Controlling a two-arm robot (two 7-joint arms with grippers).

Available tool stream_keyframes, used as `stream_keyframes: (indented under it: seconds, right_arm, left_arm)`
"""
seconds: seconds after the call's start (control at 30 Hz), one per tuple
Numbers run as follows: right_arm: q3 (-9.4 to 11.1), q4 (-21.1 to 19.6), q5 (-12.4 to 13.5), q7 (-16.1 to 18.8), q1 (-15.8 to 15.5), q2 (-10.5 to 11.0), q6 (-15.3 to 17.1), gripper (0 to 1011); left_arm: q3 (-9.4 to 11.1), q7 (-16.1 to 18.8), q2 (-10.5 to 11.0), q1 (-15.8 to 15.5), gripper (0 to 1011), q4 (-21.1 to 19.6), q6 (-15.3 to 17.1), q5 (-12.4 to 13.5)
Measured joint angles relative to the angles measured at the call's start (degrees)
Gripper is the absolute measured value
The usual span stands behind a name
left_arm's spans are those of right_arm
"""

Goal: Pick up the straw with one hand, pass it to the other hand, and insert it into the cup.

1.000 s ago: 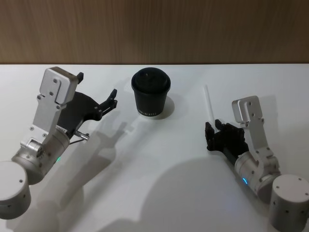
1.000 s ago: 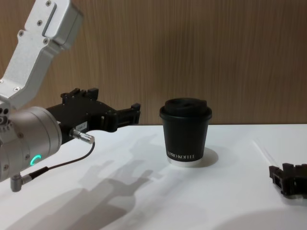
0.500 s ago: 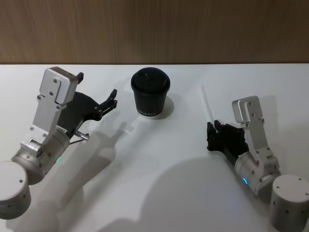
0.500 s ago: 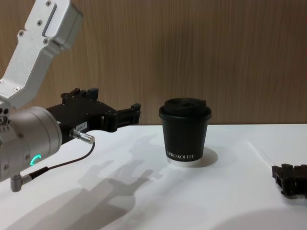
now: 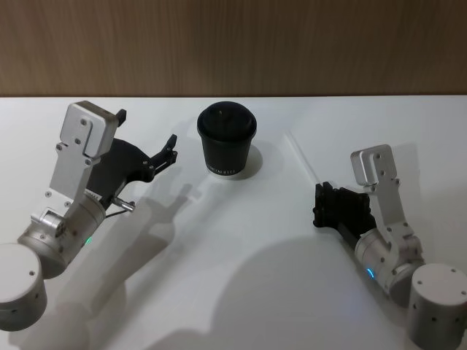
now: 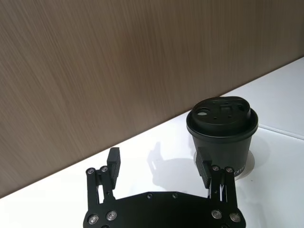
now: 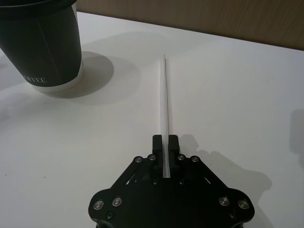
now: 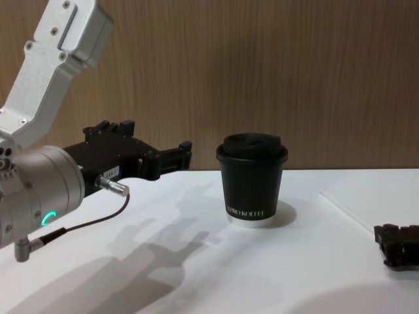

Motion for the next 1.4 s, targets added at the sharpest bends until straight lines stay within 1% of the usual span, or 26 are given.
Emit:
stream_keyframes:
  seconds: [0.27, 0.37, 0.4, 0.43, 0.47, 0.5, 0.7, 0.87, 0.9, 0.97, 1.0, 1.03, 1.07, 1.1, 1.23, 1.27, 1.33, 1.4]
  right_arm:
    - [0.17, 0.16, -1.02, -0.36, -0.2, -0.05, -2.22, 43]
    - [0.32, -0.26, -1.78, -0.69, -0.34, 0.08, -4.13, 29]
    - [0.32, -0.26, -1.78, -0.69, -0.34, 0.08, -4.13, 22]
    - [0.39, -0.48, -2.19, -0.91, -0.4, 0.15, -5.07, 17]
    - [0.42, -0.59, -2.32, -0.97, -0.42, 0.21, -5.32, 11]
    - [0.47, -0.84, -2.78, -1.21, -0.49, 0.3, -6.24, 9]
    - [0.69, -1.87, -4.53, -2.06, -0.8, 0.83, -9.2, 5]
    - [0.91, -3.55, -6.84, -2.82, -1.19, 1.76, -12.75, 5]
    - [0.91, -3.55, -6.84, -2.82, -1.19, 1.76, -12.75, 5]
    - [0.98, -4.43, -7.72, -2.89, -1.39, 2.4, -14.42, 5]
    - [0.98, -4.43, -7.72, -2.89, -1.39, 2.4, -14.42, 5]
    - [1.0, -4.99, -8.2, -2.87, -1.51, 2.82, -15.58, 5]
    - [1.0, -5.21, -8.38, -2.82, -1.56, 3.01, -16.09, 5]
    - [1.01, -5.7, -8.74, -2.59, -1.68, 3.46, -17.21, 5]
    - [0.98, -6.71, -9.25, -1.53, -1.92, 4.48, -19.65, 6]
    - [0.98, -6.71, -9.25, -1.53, -1.92, 4.48, -19.65, 5]
    - [0.87, -7.58, -9.34, -0.42, -2.13, 5.36, -21.41, 6]
    - [0.82, -7.94, -9.34, 0.3, -2.22, 5.79, -22.35, 5]
  left_arm:
    - [0.0, 0.0, 0.0, 0.0, 1000, 0.0, 0.0, 0.0]
    - [0.0, 0.0, 0.0, 0.0, 1000, 0.0, 0.0, 0.0]
    - [0.0, 0.0, 0.0, 0.0, 1000, 0.0, 0.0, 0.0]
    - [0.0, 0.0, 0.0, 0.0, 1000, 0.0, 0.0, 0.0]
    - [0.0, 0.0, 0.0, 0.0, 1000, 0.0, 0.0, 0.0]
    - [0.0, 0.0, 0.0, 0.0, 1000, 0.0, 0.0, 0.0]
    - [0.0, 0.0, 0.01, 0.0, 1000, 0.0, 0.0, 0.0]
    - [0.0, 0.0, 0.0, 0.0, 1000, 0.0, 0.0, 0.0]
    - [0.0, 0.0, 0.0, 0.0, 1000, 0.0, 0.0, 0.0]
    - [0.0, 0.0, 0.0, 0.0, 1000, 0.0, 0.0, 0.0]
    - [0.0, 0.0, 0.0, 0.0, 1000, 0.0, 0.0, 0.0]
    - [0.0, 0.0, 0.0, 0.0, 1000, 0.0, 0.0, 0.0]
    - [0.0, 0.0, 0.0, 0.0, 1000, 0.0, 0.0, 0.0]
    - [0.0, 0.0, 0.0, 0.0, 1000, 0.0, 0.0, 0.0]
    - [0.0, 0.0, 0.0, 0.0, 1000, 0.0, 0.0, 0.0]
    - [0.0, 0.0, 0.0, 0.0, 1000, 0.0, 0.0, 0.0]
    - [0.0, 0.0, 0.0, 0.0, 1000, 0.0, 0.0, 0.0]
    - [0.0, 0.0, 0.0, 0.0, 1000, 0.0, 0.0, 0.0]
